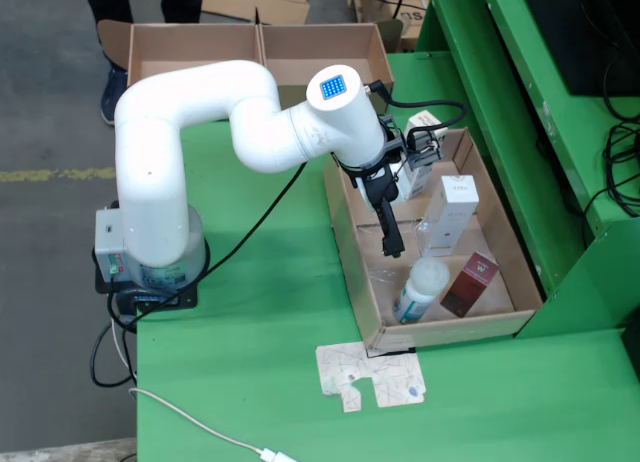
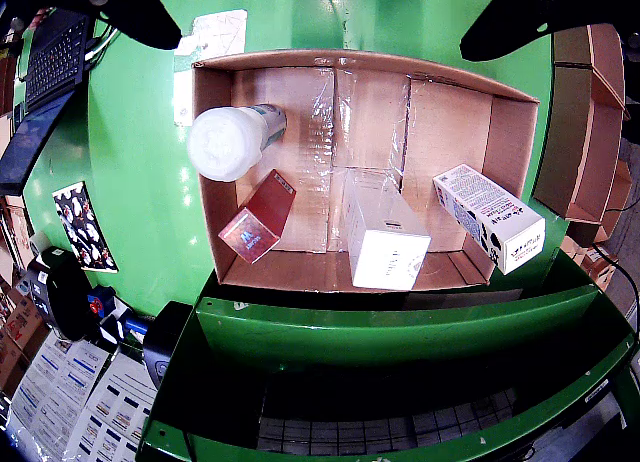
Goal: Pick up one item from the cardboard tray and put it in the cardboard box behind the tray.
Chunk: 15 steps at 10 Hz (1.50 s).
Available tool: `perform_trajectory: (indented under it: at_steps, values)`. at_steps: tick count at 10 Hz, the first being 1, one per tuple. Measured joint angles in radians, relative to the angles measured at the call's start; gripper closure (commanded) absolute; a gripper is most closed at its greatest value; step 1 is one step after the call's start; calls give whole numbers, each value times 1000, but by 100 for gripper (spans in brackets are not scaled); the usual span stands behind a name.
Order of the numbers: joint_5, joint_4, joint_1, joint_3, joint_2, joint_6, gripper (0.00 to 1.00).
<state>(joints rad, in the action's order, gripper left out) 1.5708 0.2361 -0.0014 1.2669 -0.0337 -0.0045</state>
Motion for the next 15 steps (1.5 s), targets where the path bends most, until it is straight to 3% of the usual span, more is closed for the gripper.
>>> perform_trajectory:
  at_steps: [5, 15]
  values:
    - [24, 23, -19, -5, -12, -23, 0]
    - [129, 69, -183, -161, -202, -167, 0]
